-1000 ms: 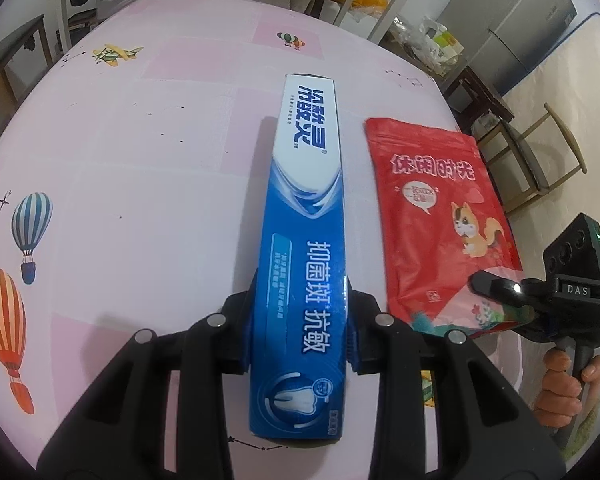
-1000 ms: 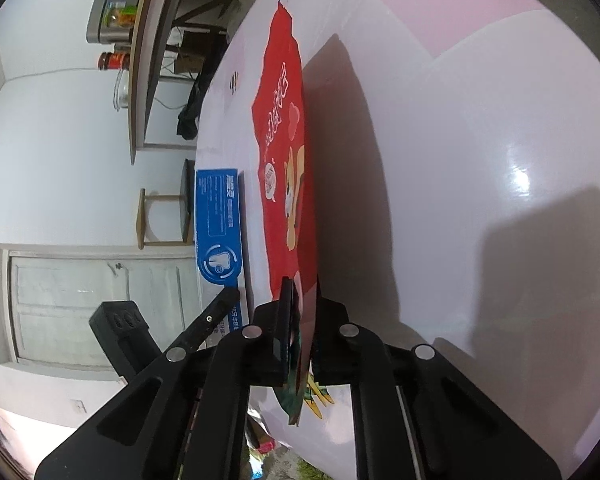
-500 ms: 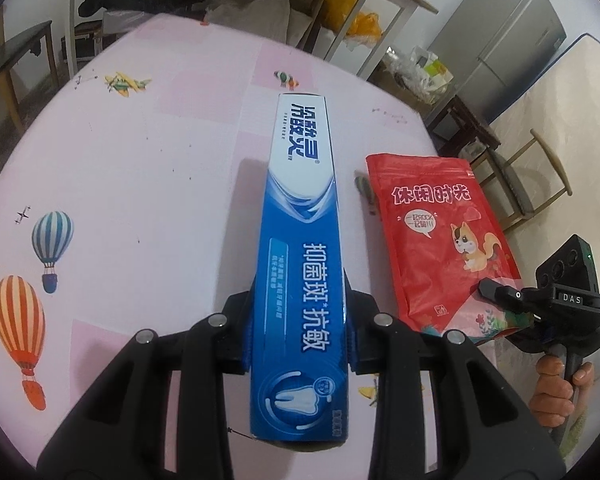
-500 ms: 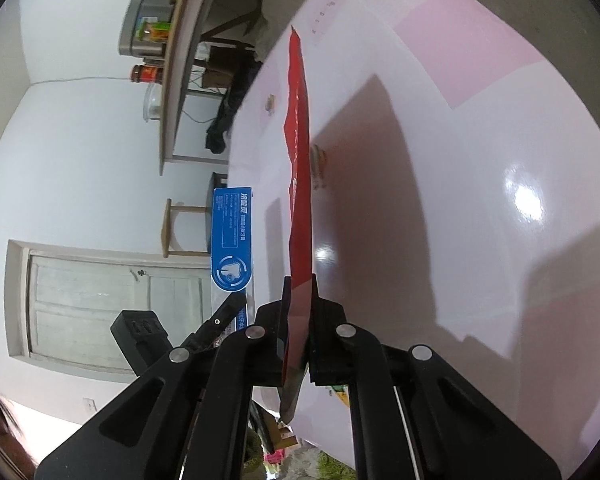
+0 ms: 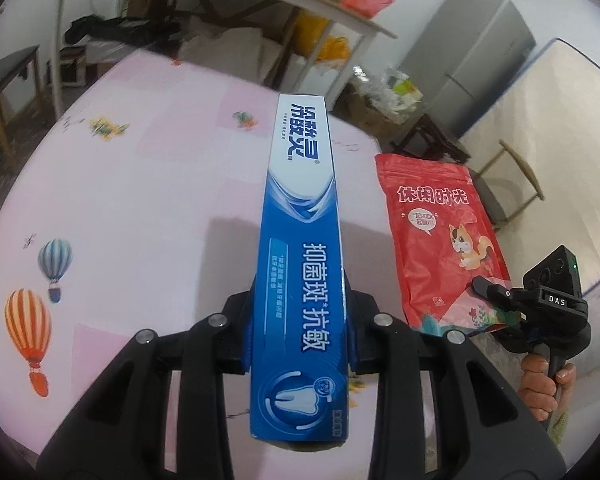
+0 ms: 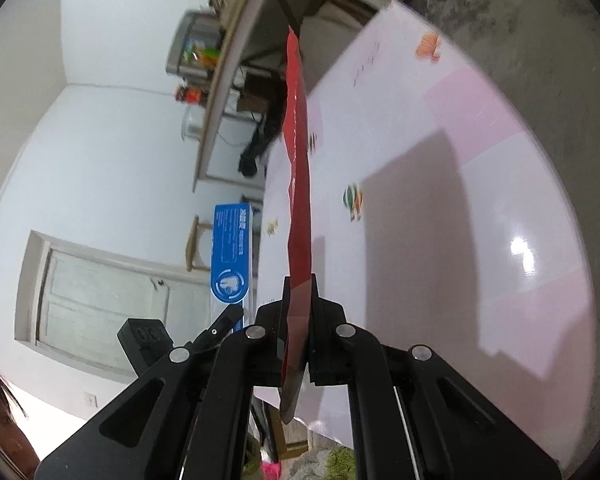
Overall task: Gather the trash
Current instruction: 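Carry the bag and toothpaste box over the blue wastebasket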
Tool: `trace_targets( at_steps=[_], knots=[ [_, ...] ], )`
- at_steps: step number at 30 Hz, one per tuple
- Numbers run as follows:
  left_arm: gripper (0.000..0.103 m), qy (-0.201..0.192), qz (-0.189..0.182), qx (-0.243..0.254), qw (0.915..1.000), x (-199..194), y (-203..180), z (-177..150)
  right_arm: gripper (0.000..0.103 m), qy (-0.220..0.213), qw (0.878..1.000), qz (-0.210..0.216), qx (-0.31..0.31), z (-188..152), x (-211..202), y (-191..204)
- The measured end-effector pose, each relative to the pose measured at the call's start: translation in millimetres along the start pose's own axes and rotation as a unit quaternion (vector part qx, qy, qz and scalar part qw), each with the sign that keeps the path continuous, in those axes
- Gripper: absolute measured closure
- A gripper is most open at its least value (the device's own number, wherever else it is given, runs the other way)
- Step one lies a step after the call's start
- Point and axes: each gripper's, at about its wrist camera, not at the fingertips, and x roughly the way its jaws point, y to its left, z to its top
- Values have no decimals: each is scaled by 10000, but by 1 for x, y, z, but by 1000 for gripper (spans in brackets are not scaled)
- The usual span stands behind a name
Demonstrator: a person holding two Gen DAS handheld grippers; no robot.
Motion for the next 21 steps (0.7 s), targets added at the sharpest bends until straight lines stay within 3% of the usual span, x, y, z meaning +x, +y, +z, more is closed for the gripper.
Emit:
trace_targets(
  at_steps=[5, 9, 12, 15, 21],
  knots=[
    [72, 51, -492, 525, 9974, 5, -57, 1, 97, -930, 9955, -174, 52, -6, -93, -17],
    [72, 354, -1036, 1059, 9883, 27, -125, -5, 97, -1840, 9806, -604, 313, -28, -181, -48],
    [72, 860, -1439, 1435, 9753, 60, -183, -21, 97, -2408, 9615, -1058, 793, -54, -240, -91],
    [72, 1418, -1646, 1702, 9612, 99, -235, -43, 97, -2680, 9413, -1590, 1298, -77, -273, -136],
    [72, 2484, -1509, 2064, 9343, 184, -311, -92, 97, -2758, 9140, -1838, 2338, -105, -294, -232]
  ],
)
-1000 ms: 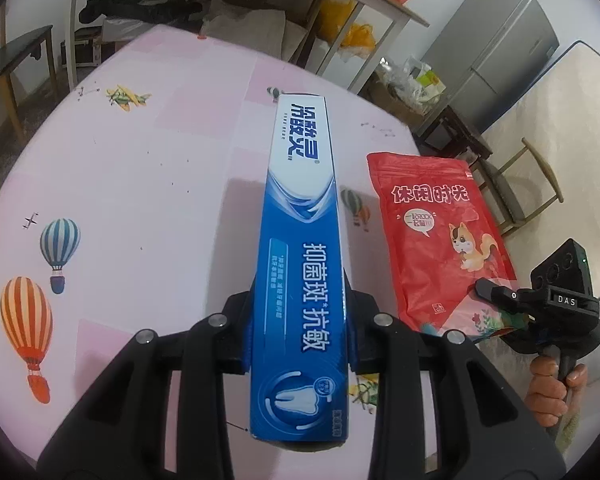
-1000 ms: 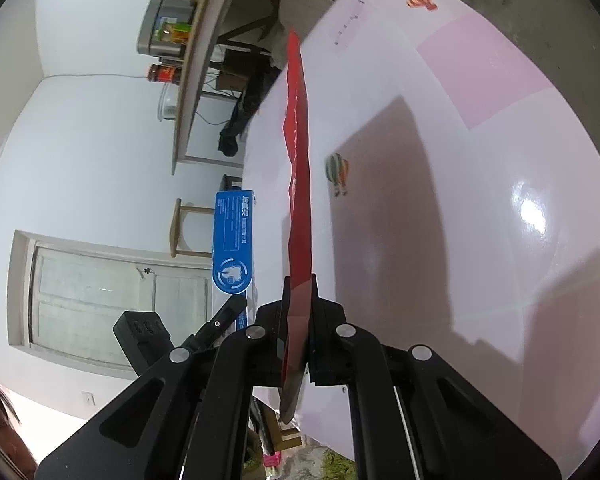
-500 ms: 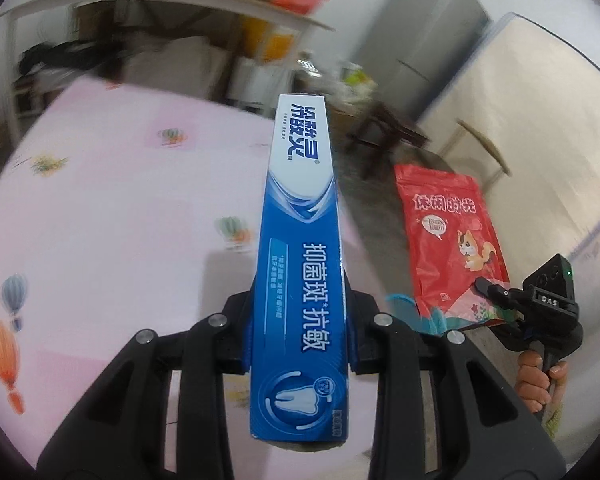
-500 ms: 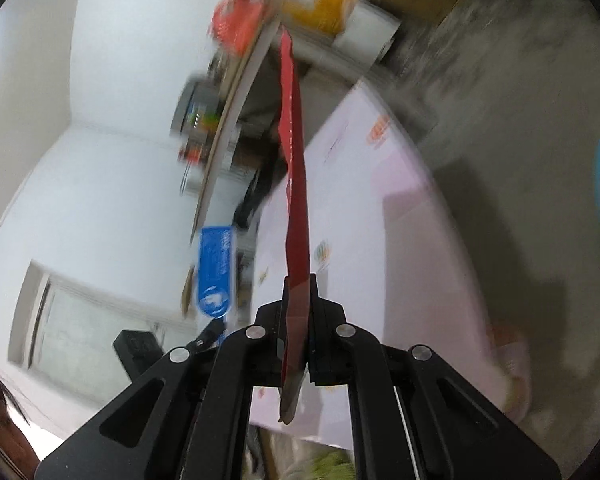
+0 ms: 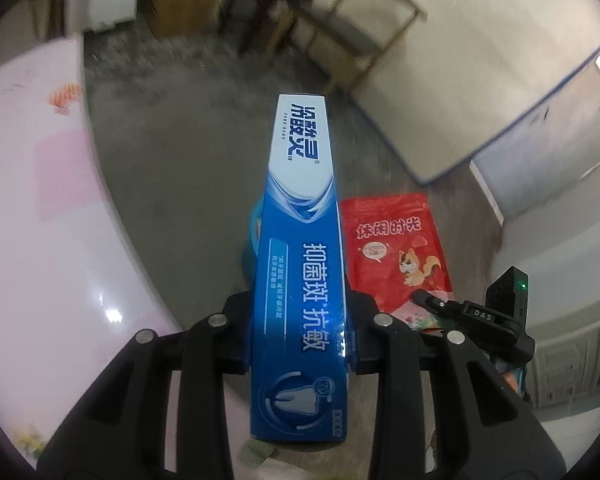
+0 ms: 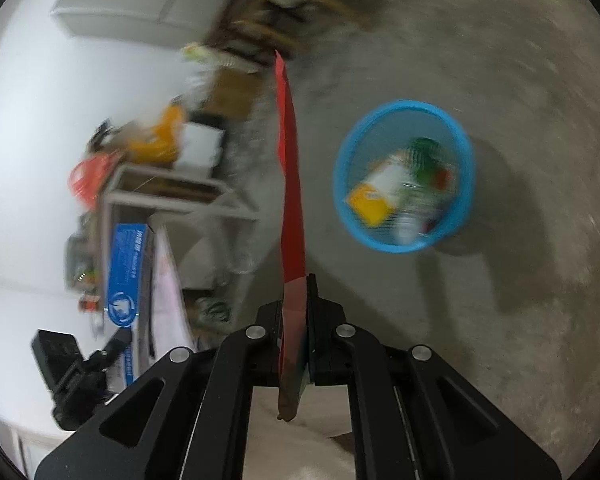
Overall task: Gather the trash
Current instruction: 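Carry the bag and toothpaste box over the blue wastebasket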
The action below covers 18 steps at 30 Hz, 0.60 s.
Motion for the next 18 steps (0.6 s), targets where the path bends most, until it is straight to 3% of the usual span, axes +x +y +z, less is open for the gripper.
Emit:
trace_targets(
  at_steps=[6, 11, 12, 13, 15, 18],
  knots=[
    [72, 905, 456, 313, 9944, 107, -30, 29, 97, -175, 9963, -782, 298, 25, 25, -47],
    [71, 1204, 672, 353, 9898, 175, -41, 56, 97, -303, 9880, -1502, 175, 51, 51, -50],
    [68, 1172, 662, 316, 9904, 183, -43, 58, 97, -325, 9871, -1561, 149, 55, 56, -51],
    [51, 1157, 696, 280, 9904, 195, -43, 65, 97, -357, 9862, -1613, 140, 61, 65, -51],
    [36, 1076, 864, 224, 9902, 209, -41, 71, 94, -464, 9799, -1939, 16, 74, 86, -51],
    [36, 1012, 822, 123, 9914, 206, -39, 74, 86, -388, 9735, -2239, -256, 85, 112, -52]
  ],
)
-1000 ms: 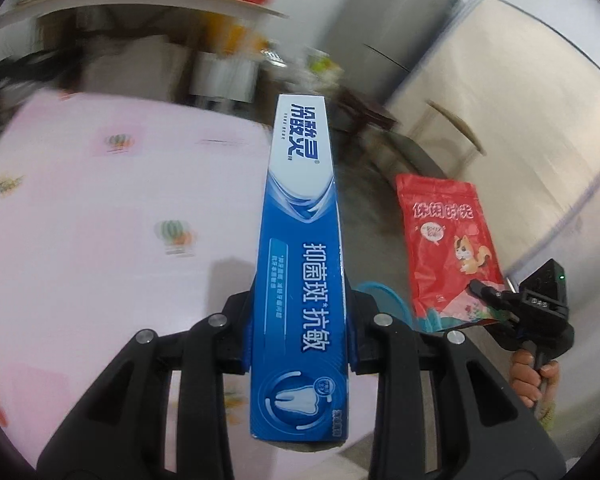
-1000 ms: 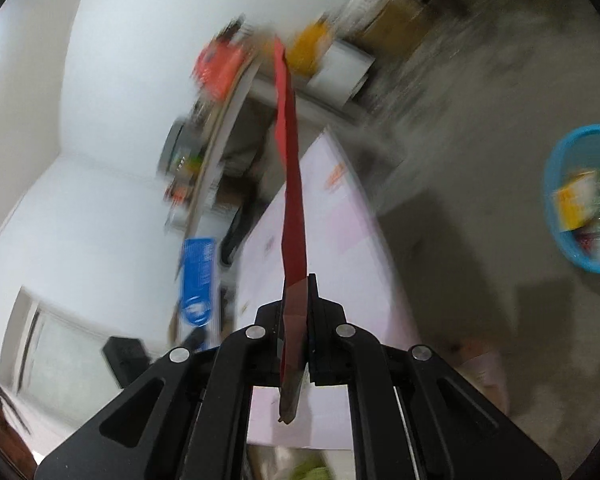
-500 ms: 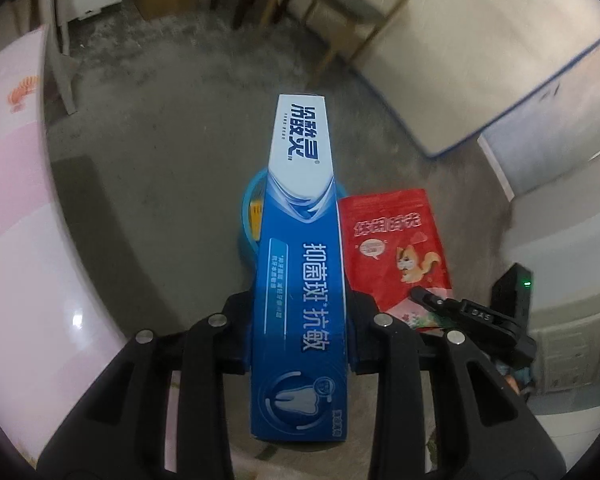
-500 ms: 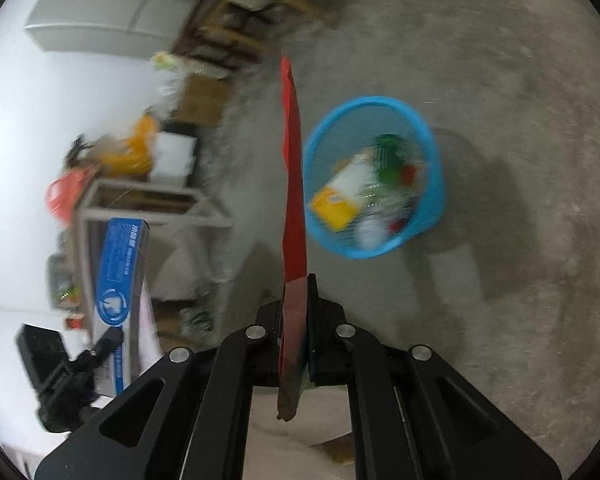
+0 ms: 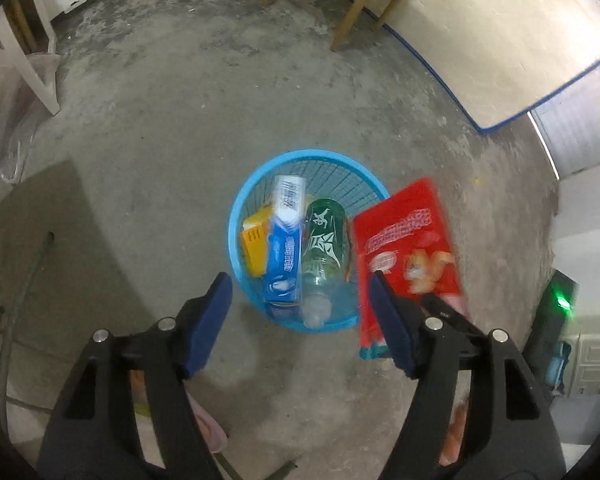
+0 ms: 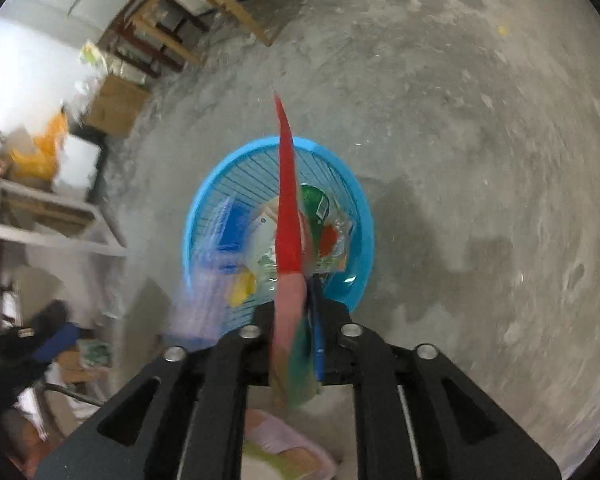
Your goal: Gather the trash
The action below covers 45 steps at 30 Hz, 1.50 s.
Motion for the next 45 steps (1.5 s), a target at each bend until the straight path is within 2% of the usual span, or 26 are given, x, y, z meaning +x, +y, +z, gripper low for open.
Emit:
trace_targets(
  at_steps=[2, 7, 10, 13, 16, 18, 22, 28, 31, 34, 37, 38, 39, 41, 44, 45],
  knots=[
    [36, -80, -137, -53, 9999, -13, 5, -3, 77, 23, 9997, -228, -129, 1, 9, 7],
    [32, -566, -176, 38, 9982, -58, 15, -9, 58, -246, 9992, -226, -226, -5, -3, 10],
    [32, -879, -197, 20, 9959, -97, 26, -23, 56, -391, 9989, -163, -209, -2, -9, 11],
    [28, -1195, -242, -3, 9925, -131, 33, -37, 56, -315, 9995, -1, -33, -3, -11, 10],
    [23, -1620, -210, 6, 9866, -168, 48, -62, 56, -445, 9989, 159, 13, -4, -24, 15],
    [21, -1948, -130, -9, 9808, -193, 59, -87, 50, -649, 9976, 237, -32, -7, -39, 17],
    [20, -2346, -35, 17, 9721, -228, 76, -131, 49, -943, 9952, 212, -116, -13, -68, 17],
    [18, -2826, 242, 48, 9589, -269, 91, -187, 49, -1354, 9888, 180, -597, -40, -125, 33],
    [14, -3028, 328, -76, 9525, -288, 95, -215, 43, -1533, 9822, 283, -1045, -67, -160, 53],
    [11, -3214, 537, -193, 9452, -298, 95, -239, 30, -1809, 9678, 421, -1698, -102, -200, 82],
    [8, -3388, 814, -314, 9368, -309, 94, -262, 16, -2298, 9361, 415, -2631, -147, -244, 118],
    [8, -3448, 902, -344, 9337, -312, 93, -269, 10, -2493, 9206, 422, -2975, -164, -259, 131],
    [8, -3485, 1032, -369, 9309, -315, 92, -276, 8, -2608, 9105, 445, -3177, -175, -268, 139],
    [8, -3483, 1370, -489, 9260, -316, 90, -285, 6, -2889, 8821, 584, -3673, -207, -293, 158],
    [8, -3395, 1638, -682, 9237, -318, 89, -299, 6, -3110, 8564, 582, -4081, -243, -309, 175],
    [8, -3383, 1705, -746, 9224, -318, 90, -302, 6, -3126, 8514, 606, -4168, -253, -311, 179]
  ],
)
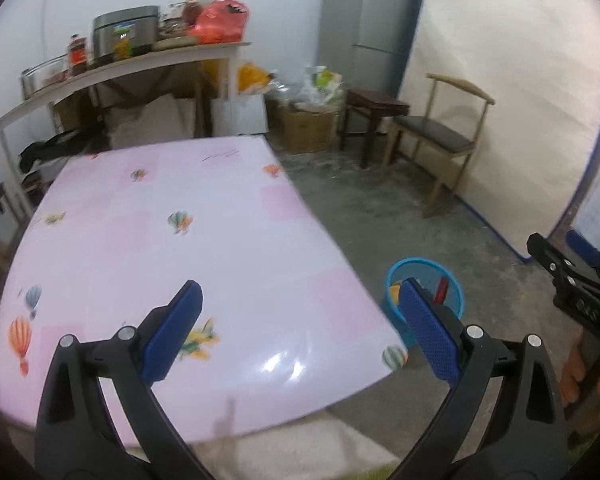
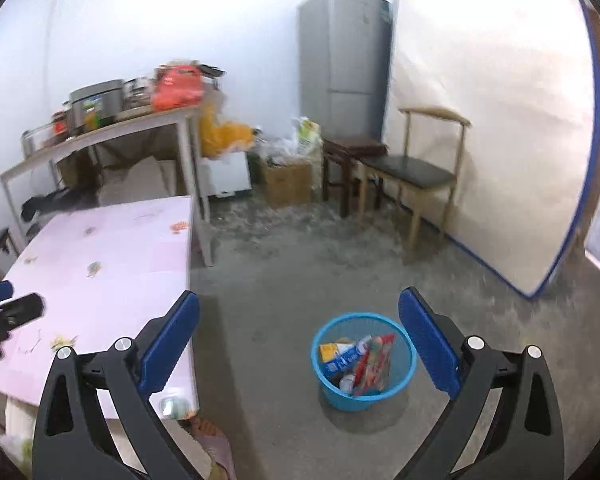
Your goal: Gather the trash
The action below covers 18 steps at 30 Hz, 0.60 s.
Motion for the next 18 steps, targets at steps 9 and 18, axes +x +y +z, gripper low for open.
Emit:
trace_targets(
  at_steps=[9, 18],
  knots=[
    [8, 465, 1268, -766, 9879, -12, 45, -28, 6, 627, 9978, 57, -200, -29, 0, 58],
    [8, 729, 1748, -980, 9770, -3, 61, -38, 6, 947, 9932, -519, -437, -40, 10, 58]
  ],
)
